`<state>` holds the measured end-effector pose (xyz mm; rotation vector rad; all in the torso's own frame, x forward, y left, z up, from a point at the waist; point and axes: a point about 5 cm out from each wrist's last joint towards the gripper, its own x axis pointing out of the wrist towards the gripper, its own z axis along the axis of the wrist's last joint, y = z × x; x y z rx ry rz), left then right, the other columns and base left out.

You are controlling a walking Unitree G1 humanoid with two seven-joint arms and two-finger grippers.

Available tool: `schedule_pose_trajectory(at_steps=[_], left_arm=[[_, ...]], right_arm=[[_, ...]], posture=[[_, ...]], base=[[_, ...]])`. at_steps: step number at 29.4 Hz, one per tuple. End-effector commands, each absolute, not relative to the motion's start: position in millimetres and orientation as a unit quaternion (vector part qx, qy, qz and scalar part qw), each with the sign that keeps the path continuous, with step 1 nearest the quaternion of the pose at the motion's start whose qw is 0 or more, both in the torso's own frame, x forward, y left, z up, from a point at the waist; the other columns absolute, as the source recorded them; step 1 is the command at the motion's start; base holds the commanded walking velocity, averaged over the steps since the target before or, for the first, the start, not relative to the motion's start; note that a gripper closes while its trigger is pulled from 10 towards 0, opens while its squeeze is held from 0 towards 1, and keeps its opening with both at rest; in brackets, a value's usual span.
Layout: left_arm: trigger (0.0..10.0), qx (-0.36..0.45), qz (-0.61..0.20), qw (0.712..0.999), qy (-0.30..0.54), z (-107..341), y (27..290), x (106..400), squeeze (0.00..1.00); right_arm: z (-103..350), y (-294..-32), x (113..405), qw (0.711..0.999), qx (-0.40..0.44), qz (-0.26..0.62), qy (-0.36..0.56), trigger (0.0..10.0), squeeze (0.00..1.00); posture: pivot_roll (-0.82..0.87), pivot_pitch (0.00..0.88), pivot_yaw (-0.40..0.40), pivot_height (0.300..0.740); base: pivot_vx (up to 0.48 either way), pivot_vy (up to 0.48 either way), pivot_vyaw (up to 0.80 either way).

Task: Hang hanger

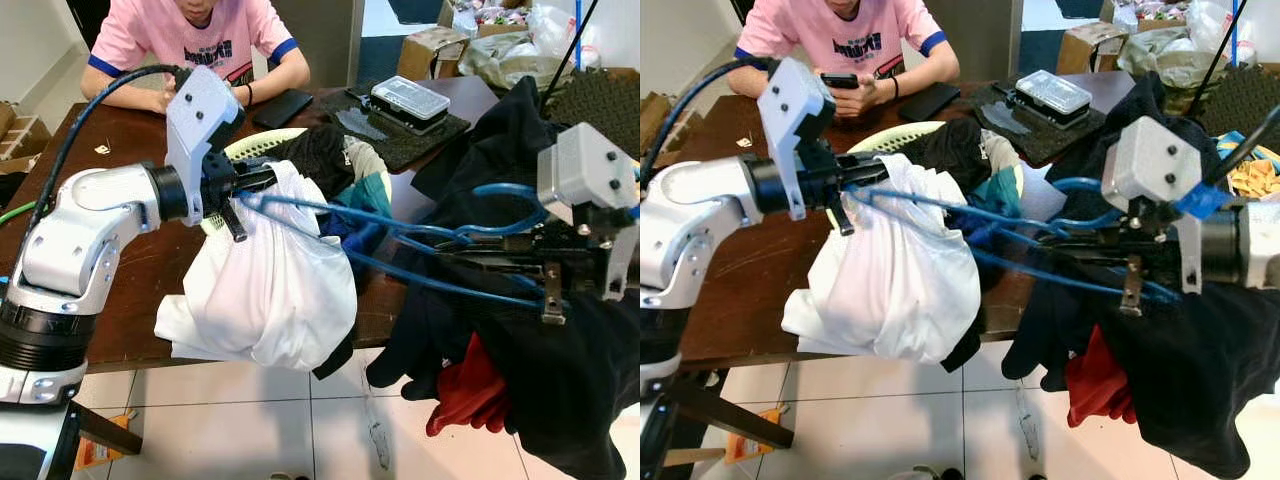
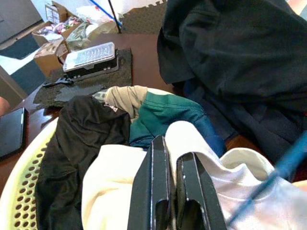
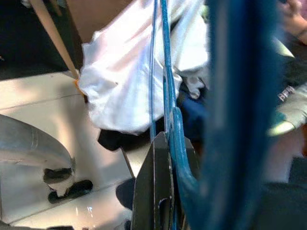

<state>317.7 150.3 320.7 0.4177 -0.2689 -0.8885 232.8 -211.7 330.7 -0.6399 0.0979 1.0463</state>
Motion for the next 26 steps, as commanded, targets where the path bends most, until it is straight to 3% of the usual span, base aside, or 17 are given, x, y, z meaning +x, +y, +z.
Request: schedule_pose_trajectory(at_steps=[1,26], left_arm=[[10.0,0.207,-0.427,0.871,-0.127,322,152,315,0.00],[10.0,0.201,-0.422,0.874,-0.131,326,151,316,0.00]], right_arm=[[335,-217,230,0.821,-0.313,0.475,0.046,10.0,0.00],[335,-228,237,0.841,-0.320,0.431,0.059,10.0,0.00]], posture=[[0.04,0.193,0.079,0.740],[0.04,0.200,0.084,0.740]], base=[[0.000,0.000,0.00],[0.000,0.000,0.00]])
